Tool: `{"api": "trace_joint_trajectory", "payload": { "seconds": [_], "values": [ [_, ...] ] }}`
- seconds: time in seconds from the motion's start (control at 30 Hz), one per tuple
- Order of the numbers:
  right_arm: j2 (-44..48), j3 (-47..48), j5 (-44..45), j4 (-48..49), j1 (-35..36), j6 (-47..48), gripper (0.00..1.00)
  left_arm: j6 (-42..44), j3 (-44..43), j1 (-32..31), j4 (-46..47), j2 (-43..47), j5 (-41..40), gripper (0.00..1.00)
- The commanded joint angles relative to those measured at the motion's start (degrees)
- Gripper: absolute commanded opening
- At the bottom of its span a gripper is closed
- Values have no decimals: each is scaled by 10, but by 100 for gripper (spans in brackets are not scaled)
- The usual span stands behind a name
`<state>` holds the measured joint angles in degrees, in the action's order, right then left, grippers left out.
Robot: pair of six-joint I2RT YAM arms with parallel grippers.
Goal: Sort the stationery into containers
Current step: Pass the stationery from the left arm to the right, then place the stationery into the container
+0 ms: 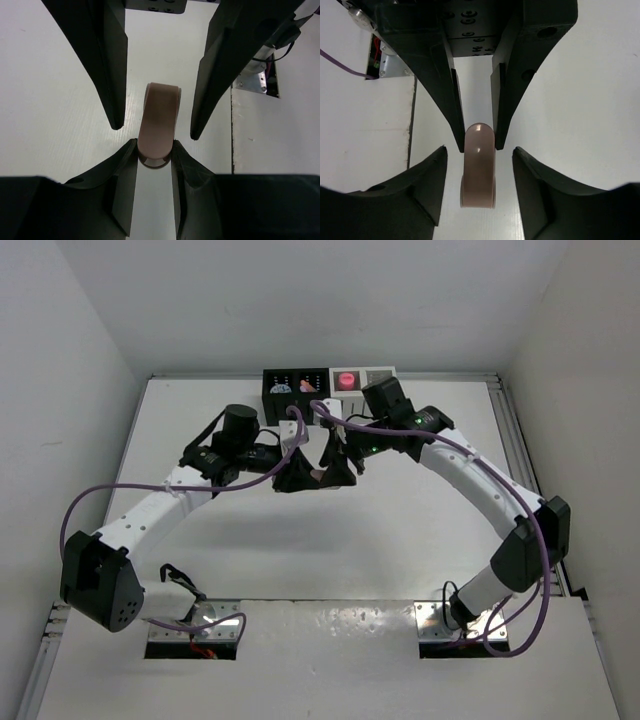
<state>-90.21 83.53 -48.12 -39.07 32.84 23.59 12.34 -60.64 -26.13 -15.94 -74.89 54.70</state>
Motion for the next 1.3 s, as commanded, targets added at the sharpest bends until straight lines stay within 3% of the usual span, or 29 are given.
{"api": "trace_joint_trajectory", "payload": {
  "seconds": [0.0,0.27,0.3,0.37,0.4,0.5,0.77,0.97,1.27],
  "values": [
    [-9,-3,0,16,3,0,51,-14,-23,11,29,7,22,0],
    [-23,6,5,0,0,9,18,-36,-21,27,46,11,19,0],
    [-24,9,6,0,-1,9,15,-40,-19,28,49,12,15,4],
    [-26,12,8,10,-7,-6,4,-48,-18,28,49,12,3,22],
    [-27,15,7,29,-17,-18,1,-54,-18,28,43,12,-12,49],
    [-35,32,7,53,-39,-57,0,-62,-15,32,31,16,-45,100],
    [-115,124,84,202,-165,-166,0,-117,21,103,18,28,-137,100],
    [-195,139,221,348,-214,-121,0,-159,13,151,-9,-17,-168,100],
    [-304,189,255,454,-239,-112,0,-202,24,185,8,-45,-168,100]
  ]
}}
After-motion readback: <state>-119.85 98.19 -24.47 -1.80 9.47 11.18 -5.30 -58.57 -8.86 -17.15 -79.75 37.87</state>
